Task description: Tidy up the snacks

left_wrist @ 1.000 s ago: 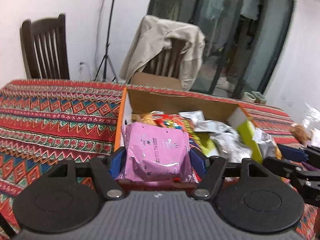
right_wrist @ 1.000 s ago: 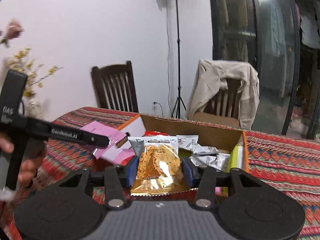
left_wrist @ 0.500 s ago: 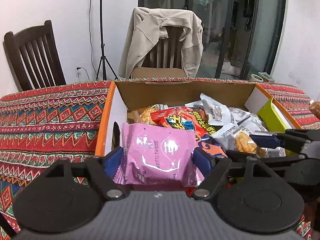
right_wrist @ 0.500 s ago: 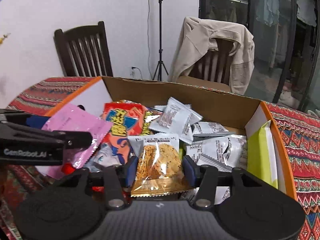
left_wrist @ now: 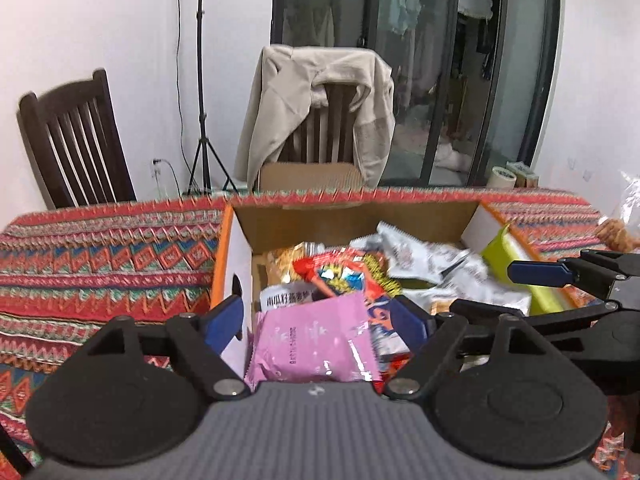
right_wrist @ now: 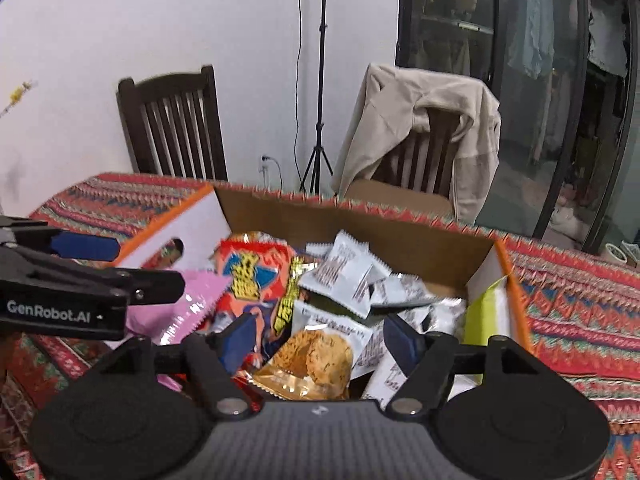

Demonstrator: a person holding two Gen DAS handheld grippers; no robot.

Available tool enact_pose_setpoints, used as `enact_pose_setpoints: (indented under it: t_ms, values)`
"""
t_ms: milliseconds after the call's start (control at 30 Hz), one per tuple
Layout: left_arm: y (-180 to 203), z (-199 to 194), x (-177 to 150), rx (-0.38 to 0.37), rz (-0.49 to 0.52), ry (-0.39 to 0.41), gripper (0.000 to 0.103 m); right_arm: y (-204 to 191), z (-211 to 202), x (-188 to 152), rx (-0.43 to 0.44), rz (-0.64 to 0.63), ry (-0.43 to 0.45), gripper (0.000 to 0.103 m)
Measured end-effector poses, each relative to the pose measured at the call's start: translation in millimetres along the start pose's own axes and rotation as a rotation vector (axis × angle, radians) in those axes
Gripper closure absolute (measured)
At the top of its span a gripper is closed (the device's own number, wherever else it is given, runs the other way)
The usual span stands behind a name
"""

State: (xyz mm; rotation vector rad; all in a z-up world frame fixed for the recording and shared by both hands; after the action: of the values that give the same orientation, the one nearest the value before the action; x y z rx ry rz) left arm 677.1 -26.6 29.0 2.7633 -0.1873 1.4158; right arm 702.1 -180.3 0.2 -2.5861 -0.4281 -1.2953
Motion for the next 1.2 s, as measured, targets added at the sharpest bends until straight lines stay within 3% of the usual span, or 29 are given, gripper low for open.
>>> enact_pose_setpoints:
  t_ms: [400, 533, 700, 967, 1200]
  values:
    - [4.6, -159.5, 2.4, -0.012, -0.022, 0.16, 0.015, -11.4, -148.6, 14.0, -0.023, -0.036, 0.153, 0.029]
    - [10.6, -218.8, -14.6, -0.036, -0.018, 0.216, 0.005, -22.4, -209.7, 7.2, -0.02, -0.056, 0.212, 0.025]
    - [20.1, -285.6, -55.1, -0.064, 0.008, 0.261, 0.003, -41.2, -280.4, -19.5, -0.006, -0.078, 0.275, 0.02]
    - [28.6, -379.6, -139.5, -0.039, 0.034, 0.361, 0.0, -84.5, -365.3, -94.3, 0.021, -0.116, 0.324, 0.017]
    - [33.8, -427.8, -217.6, 0.029, 0.023, 0.419, 0.0, -120.0, -419.9, -163.9, 0.036, -0.112, 0.376, 0.012]
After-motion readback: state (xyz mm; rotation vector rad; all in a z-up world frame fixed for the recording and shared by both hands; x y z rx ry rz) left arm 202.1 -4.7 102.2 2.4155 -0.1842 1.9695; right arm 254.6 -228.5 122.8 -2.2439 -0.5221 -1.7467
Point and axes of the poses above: each gripper's, at about its wrist camera, not at the fingertips, and z roughly the way its jaws point, y to its right, x to its top, the point moved 9 cm from there along z, roughly the way its jaws point, and after that the axes turned 7 degrees about x, right-handed, at the moved point
